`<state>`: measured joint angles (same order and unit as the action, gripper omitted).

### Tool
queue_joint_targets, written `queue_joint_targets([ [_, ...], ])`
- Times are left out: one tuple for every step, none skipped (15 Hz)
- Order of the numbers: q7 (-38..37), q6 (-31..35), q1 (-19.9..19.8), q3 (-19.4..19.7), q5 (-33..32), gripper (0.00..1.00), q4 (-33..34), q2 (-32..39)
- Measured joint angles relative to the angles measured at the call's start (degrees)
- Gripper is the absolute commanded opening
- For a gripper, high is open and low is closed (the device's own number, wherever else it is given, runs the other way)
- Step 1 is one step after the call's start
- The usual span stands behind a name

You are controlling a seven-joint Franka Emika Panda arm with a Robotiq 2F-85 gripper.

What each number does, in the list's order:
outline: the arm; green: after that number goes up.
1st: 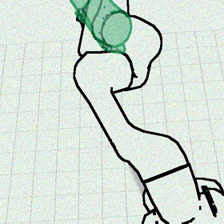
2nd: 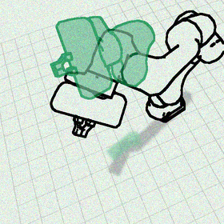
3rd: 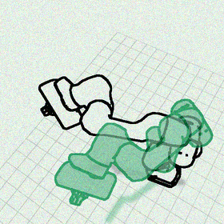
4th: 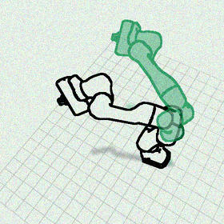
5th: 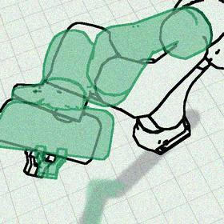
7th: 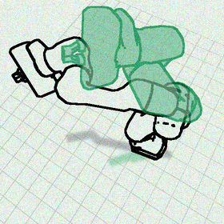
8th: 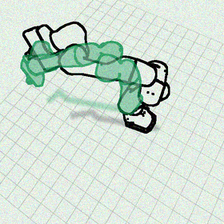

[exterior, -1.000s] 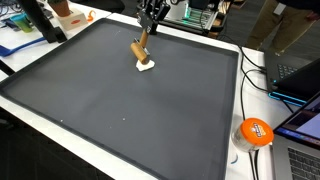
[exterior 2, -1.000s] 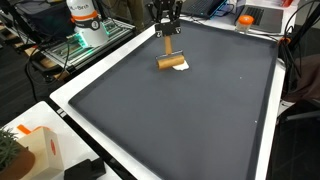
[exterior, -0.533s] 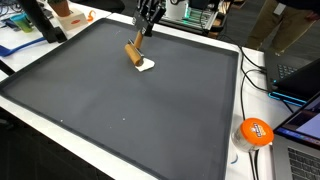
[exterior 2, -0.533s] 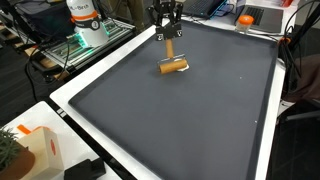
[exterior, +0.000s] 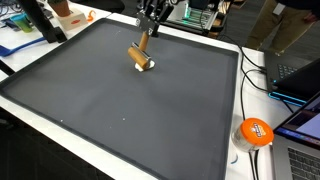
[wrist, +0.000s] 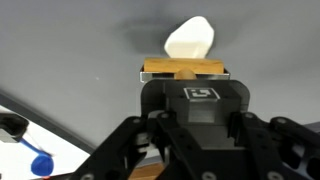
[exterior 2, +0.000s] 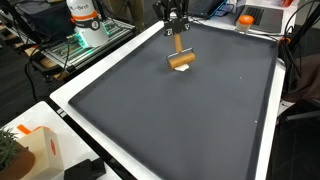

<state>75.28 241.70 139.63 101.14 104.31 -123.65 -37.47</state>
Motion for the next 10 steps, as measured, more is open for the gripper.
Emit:
queue_joint_targets([
  [3.0, 0.0, -0.1, -3.1, 2.3, 0.22, 0.2, 1.2],
  [7.0, 0.0, 0.1, -5.4, 6.0, 0.22, 0.6, 3.1],
  [11.3, 0.0, 0.7, -6.7, 10.4, 0.22, 1.3, 5.7],
  [15.5, 0.0, 1.3, -7.4, 14.5, 0.22, 1.7, 8.6],
  [19.6, 0.0, 1.4, -7.7, 18.3, 0.22, 2.0, 11.7],
  [23.7, 0.0, 1.4, -7.6, 21.7, 0.22, 2.2, 14.9],
  [27.8, 0.0, 1.4, -7.2, 24.5, 0.22, 2.4, 17.9],
  [32.3, 0.0, 1.4, -6.6, 27.0, 0.22, 2.7, 21.1],
  [36.3, 0.0, 1.4, -6.0, 28.5, 0.47, 3.0, 23.7],
  [39.3, -0.2, 1.4, -5.2, 30.2, 0.47, 3.9, 25.9],
])
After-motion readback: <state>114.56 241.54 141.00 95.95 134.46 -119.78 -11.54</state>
